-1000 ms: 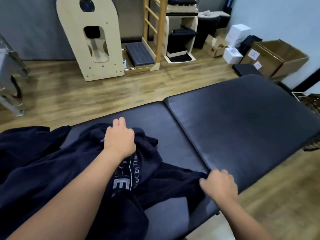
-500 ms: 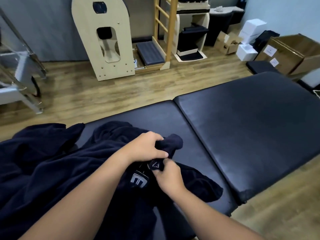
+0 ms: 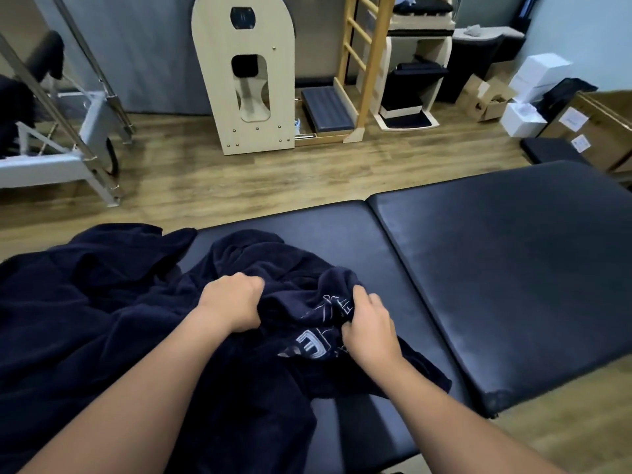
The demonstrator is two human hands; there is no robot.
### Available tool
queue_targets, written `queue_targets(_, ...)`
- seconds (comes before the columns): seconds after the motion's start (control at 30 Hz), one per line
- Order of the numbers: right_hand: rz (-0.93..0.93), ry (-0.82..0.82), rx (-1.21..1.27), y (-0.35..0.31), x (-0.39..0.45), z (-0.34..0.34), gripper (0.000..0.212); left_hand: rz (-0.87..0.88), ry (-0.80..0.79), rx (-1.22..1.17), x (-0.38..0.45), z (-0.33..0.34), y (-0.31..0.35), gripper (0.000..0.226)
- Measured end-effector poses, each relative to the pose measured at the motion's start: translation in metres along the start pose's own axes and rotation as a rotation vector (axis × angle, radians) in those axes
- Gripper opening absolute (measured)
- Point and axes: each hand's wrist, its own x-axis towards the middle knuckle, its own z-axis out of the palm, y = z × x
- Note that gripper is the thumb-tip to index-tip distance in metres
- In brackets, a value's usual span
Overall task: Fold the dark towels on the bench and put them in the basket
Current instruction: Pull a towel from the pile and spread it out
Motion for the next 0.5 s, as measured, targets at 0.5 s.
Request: queue_targets(0.5, 0.292, 0.224, 0.017, 0.21, 0.035, -0.148, 0.073, 0.277, 0.328, -0.139, 0.082, -0.052, 0.256, 0.025)
